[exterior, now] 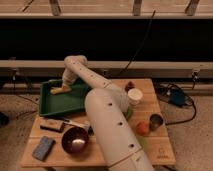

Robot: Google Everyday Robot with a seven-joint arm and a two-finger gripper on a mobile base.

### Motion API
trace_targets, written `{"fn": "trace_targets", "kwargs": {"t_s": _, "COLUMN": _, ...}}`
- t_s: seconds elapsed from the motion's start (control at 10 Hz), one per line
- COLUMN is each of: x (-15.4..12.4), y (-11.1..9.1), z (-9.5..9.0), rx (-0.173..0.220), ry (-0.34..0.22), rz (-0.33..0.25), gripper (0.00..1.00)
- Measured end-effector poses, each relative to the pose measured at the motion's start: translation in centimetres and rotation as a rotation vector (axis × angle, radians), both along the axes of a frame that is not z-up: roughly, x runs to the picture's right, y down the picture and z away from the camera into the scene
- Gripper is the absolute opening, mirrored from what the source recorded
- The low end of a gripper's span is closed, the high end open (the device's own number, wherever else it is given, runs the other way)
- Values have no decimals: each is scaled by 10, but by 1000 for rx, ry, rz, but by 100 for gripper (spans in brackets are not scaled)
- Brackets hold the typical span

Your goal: Place banana in purple bowl

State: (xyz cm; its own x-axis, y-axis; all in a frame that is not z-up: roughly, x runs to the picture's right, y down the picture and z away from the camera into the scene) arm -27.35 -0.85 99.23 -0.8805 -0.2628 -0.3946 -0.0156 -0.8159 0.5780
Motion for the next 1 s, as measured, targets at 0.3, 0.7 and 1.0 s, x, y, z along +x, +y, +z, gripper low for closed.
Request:
{"fn": "trace_targets", "kwargs": {"t_s": 0.3, "x": 5, "y": 0, "z": -3, "rx": -6, "ry": -3, "rz": -1, "gripper": 27}}
{"fn": "trace_targets", "kwargs": {"t_s": 0.7, "x": 6, "y": 5, "z": -3, "rx": -16, "ry": -8, "rz": -14, "gripper": 72}}
{"fn": "trace_targets", "kwargs": {"t_s": 1.0, "x": 7, "y": 7, "z": -5, "rx": -18, "ry": -10, "rz": -18, "gripper": 80}}
